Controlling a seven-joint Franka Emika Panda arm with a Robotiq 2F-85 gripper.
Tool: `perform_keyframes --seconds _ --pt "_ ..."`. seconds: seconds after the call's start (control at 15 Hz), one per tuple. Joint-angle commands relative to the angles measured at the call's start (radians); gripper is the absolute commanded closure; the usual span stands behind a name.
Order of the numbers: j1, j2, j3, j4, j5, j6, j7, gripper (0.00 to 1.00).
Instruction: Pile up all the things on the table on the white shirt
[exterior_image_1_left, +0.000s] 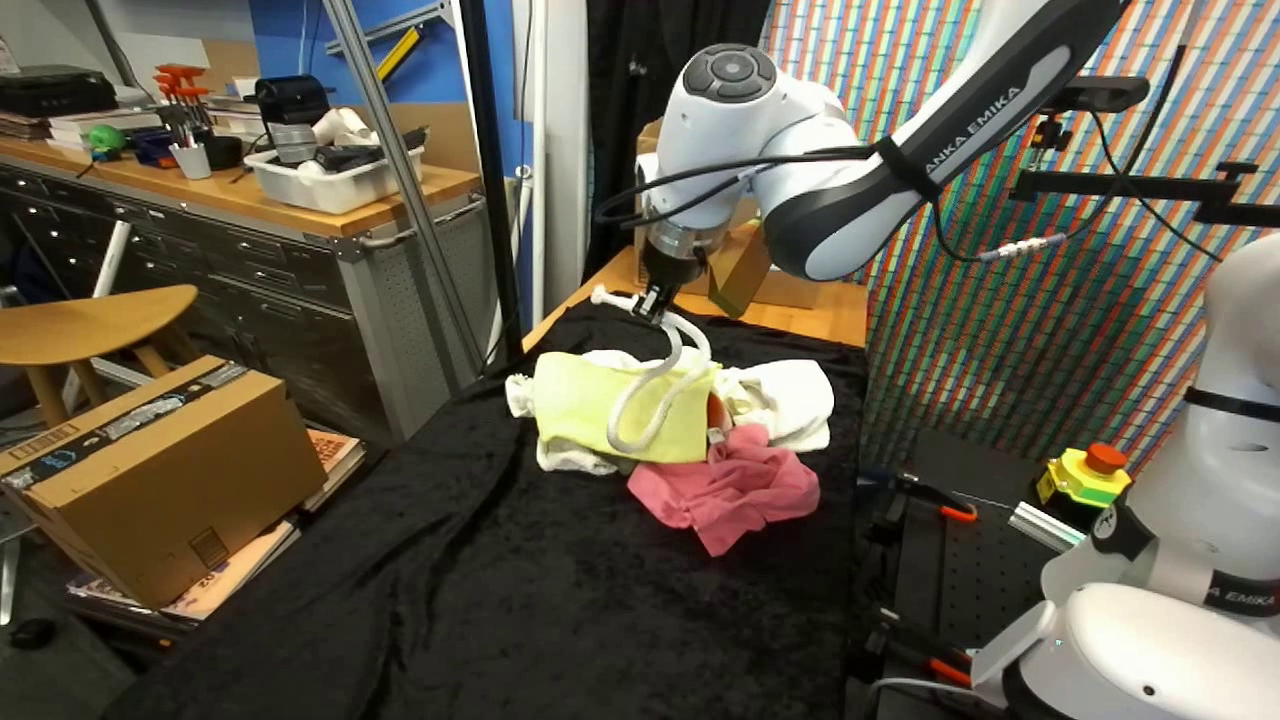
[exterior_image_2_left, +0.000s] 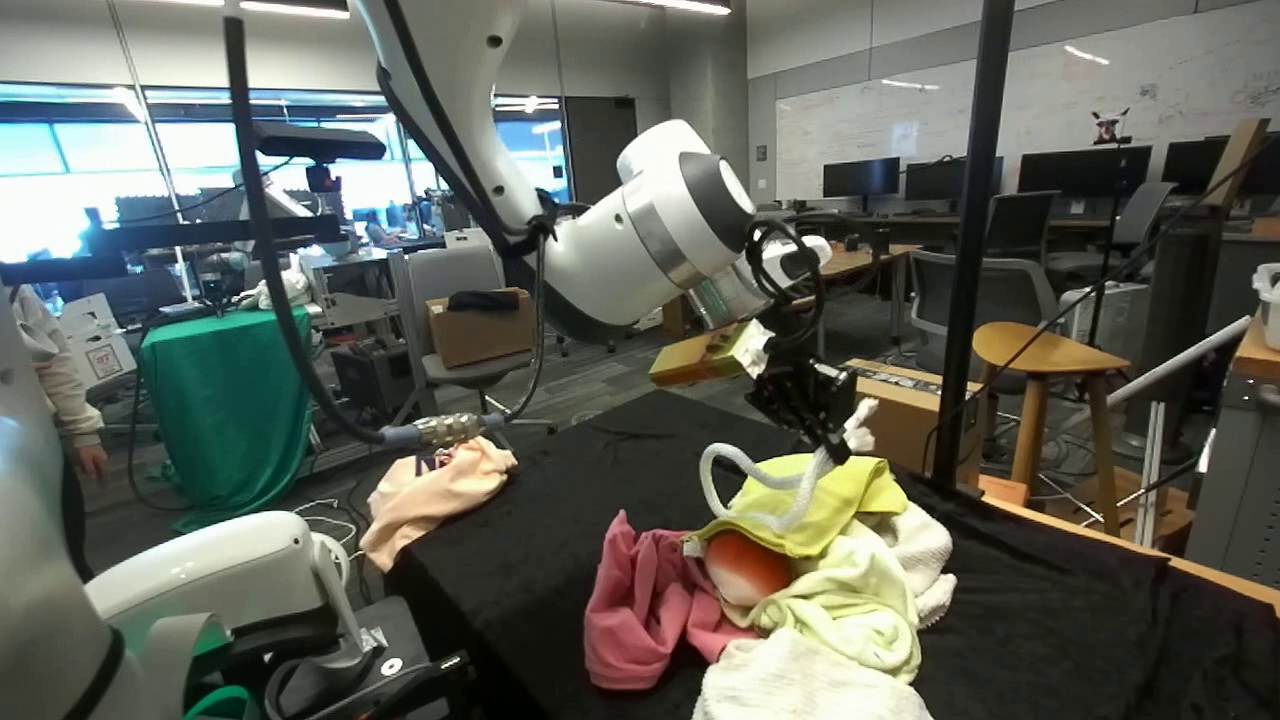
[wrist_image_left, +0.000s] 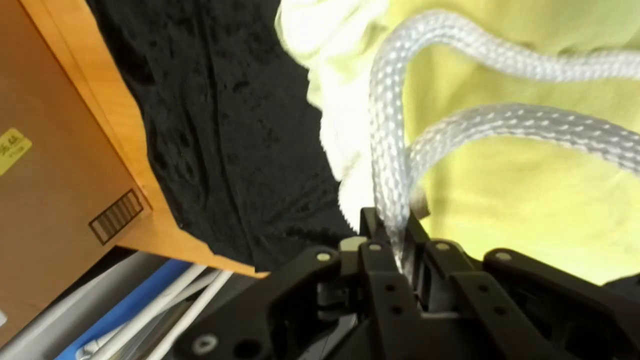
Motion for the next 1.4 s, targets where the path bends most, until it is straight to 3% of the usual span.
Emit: perform_keyframes --seconds 0.0,0.07,0.2,0.73,1.33 --pt "-0.059 -0.017 0.111 -0.060 0.141 -0.067 -0.077 0.95" --pt "-0.064 -0.017 0.132 -0.068 0.175 -0.087 -0.092 0.93" --pt "-0.071 -0.020 0.161 -0.080 0.235 -0.115 -0.129 0.62" --pt "-0.072 -0.056 0.199 -0.085 0.262 -0.180 -0.128 0.02" --pt "-0.064 -0.150 0.269 -0.083 0.250 -0.213 -0.113 0.00"
